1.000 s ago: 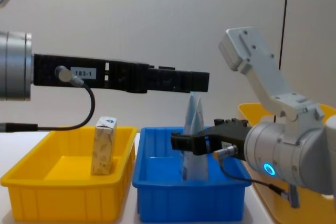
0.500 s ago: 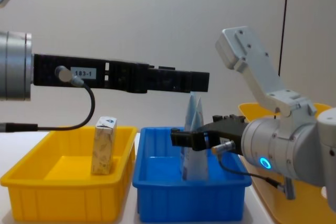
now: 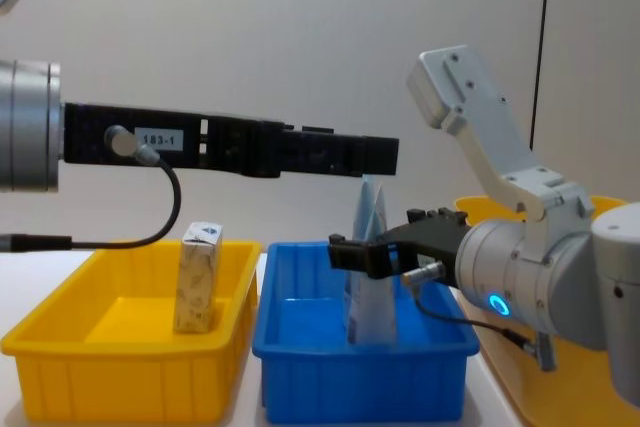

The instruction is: Bimanual collaborative sorting of washing and personal care products

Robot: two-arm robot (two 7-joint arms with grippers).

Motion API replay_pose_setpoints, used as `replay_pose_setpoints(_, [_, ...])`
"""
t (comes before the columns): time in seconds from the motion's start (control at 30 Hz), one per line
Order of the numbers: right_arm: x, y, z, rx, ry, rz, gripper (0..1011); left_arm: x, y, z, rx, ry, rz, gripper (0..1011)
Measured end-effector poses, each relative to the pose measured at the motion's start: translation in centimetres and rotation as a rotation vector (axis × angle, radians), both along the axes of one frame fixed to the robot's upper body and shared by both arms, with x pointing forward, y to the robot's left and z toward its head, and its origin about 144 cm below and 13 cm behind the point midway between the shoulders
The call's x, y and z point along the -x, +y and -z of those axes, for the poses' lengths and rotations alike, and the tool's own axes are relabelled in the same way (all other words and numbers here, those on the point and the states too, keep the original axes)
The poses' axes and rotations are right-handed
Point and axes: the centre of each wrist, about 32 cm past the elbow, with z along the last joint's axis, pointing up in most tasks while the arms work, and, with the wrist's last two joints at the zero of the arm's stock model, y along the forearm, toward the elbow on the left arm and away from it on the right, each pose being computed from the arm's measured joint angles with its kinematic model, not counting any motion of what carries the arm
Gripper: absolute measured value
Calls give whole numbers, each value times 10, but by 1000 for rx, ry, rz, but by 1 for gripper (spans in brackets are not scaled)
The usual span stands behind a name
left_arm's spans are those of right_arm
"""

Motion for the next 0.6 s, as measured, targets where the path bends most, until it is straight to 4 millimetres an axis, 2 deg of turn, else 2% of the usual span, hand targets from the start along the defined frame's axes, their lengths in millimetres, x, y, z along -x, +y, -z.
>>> replay_pose_setpoints(0.17, [-1, 0, 0, 2, -5, 3, 895, 0, 0, 0, 0, 0, 0, 1001])
replay_pose_setpoints(0.3, [-1, 1, 0, 3, -9, 5, 750, 0, 0, 0, 0, 0, 0, 1001])
replay_pose_setpoints(0.4, [-1, 1, 1, 4, -10, 6, 695, 0, 0, 0, 0, 0, 0, 1001])
replay_pose_setpoints(0.43, [-1, 1, 1, 5, -11, 6, 638, 0, 0, 0, 0, 0, 0, 1001])
replay_pose_setpoints(0.5, [-2, 1, 1, 5, -11, 6, 590, 0, 0, 0, 0, 0, 0, 1001])
replay_pose_setpoints(0.53, [-2, 1, 1, 5, -12, 7, 528, 0, 0, 0, 0, 0, 0, 1001])
replay_pose_setpoints(0.6, [-2, 1, 1, 5, -13, 7, 492, 0, 0, 0, 0, 0, 0, 1001])
